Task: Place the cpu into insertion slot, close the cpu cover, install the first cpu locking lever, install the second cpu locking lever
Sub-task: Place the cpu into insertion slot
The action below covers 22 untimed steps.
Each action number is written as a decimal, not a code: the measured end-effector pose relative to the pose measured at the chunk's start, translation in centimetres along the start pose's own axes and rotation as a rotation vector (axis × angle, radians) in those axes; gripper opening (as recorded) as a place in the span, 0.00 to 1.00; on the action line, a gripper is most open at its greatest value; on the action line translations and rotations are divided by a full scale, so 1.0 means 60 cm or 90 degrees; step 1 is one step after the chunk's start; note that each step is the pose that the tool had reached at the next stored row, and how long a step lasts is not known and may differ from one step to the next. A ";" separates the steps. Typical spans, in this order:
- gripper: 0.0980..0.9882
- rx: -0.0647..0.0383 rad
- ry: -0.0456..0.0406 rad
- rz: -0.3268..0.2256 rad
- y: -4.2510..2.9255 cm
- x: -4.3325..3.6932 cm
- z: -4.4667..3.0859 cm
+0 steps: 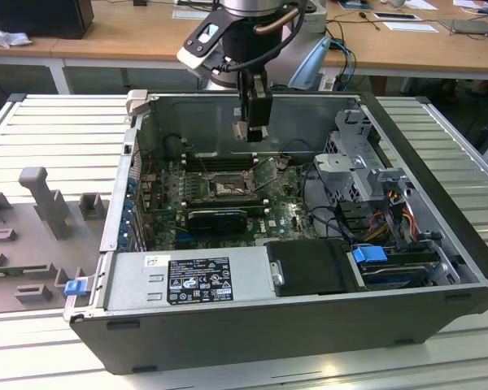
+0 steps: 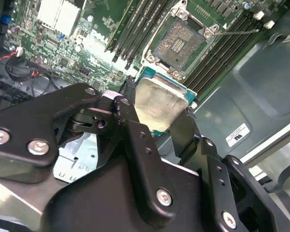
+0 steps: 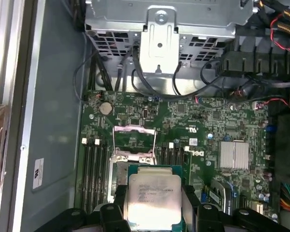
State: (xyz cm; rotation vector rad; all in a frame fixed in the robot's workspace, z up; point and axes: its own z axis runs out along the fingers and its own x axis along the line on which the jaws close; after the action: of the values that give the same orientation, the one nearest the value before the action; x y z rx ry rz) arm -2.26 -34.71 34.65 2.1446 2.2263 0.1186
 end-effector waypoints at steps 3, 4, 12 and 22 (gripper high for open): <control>0.48 0.000 -0.0015 0.018 0.000 0.000 0.004; 0.48 0.000 -0.0022 0.025 0.000 0.000 0.005; 0.48 -0.001 -0.0067 0.076 -0.003 0.000 0.031; 0.48 0.000 0.0079 0.031 -0.007 -0.001 0.052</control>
State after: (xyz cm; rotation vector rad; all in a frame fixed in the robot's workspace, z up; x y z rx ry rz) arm -2.38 -34.73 31.48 2.2043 2.1812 0.1348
